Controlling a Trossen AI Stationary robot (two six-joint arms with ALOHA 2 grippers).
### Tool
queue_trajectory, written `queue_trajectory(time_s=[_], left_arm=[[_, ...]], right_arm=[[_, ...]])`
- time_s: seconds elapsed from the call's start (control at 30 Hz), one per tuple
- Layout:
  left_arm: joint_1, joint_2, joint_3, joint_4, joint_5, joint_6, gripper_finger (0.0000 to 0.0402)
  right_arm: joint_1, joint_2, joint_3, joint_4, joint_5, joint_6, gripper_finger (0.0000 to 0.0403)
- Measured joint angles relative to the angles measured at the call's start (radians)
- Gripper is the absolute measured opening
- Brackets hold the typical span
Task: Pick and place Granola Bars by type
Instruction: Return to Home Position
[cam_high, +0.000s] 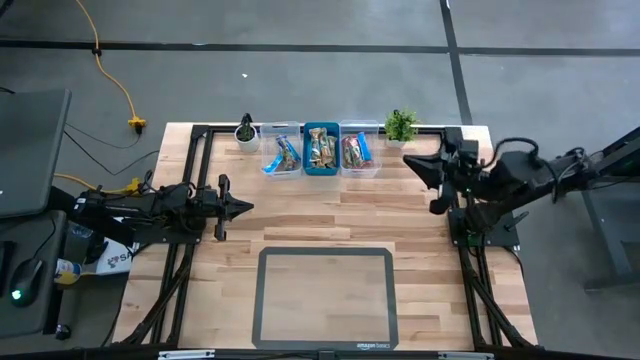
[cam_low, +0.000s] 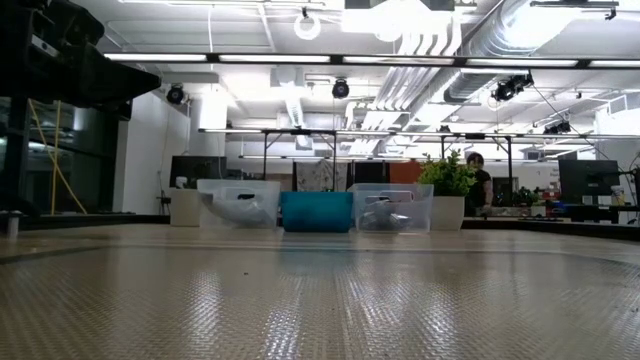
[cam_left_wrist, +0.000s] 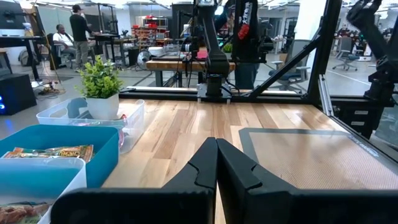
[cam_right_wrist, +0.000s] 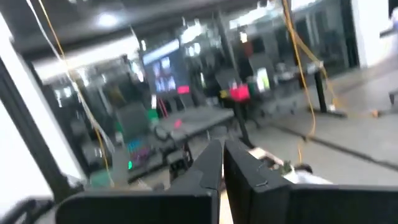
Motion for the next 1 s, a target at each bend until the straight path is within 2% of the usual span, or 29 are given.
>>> queue_trajectory(time_s=[0.17, 0.37, 0.47, 0.6, 0.77, 1.0], left_arm=[[0.000, 0.000, 0.000, 0.000, 0.000, 0.000, 0.0001], [0.000, 0.000, 0.000, 0.000, 0.000, 0.000, 0.0001], [0.000, 0.000, 0.000, 0.000, 0.000, 0.000, 0.0001], [0.000, 0.000, 0.000, 0.000, 0.000, 0.000, 0.0001], [0.000, 0.000, 0.000, 0.000, 0.000, 0.000, 0.0001], [0.000, 0.000, 0.000, 0.000, 0.000, 0.000, 0.0001]], right_arm=[[-0.049, -0.193, -0.353, 0.345, -0.042, -0.081, 0.0000], [-0.094, -0.363, -0.677, 0.591, -0.132, -0.110, 0.0000], [-0.096, -0.416, -0.796, 0.689, -0.139, -0.168, 0.0000], [-0.096, -0.448, -0.905, 0.773, -0.133, -0.235, 0.0000], [-0.096, -0.456, -0.979, 0.821, -0.131, -0.322, 0.0000], [-0.108, -0.456, -1.033, 0.830, -0.116, -0.297, 0.0000]])
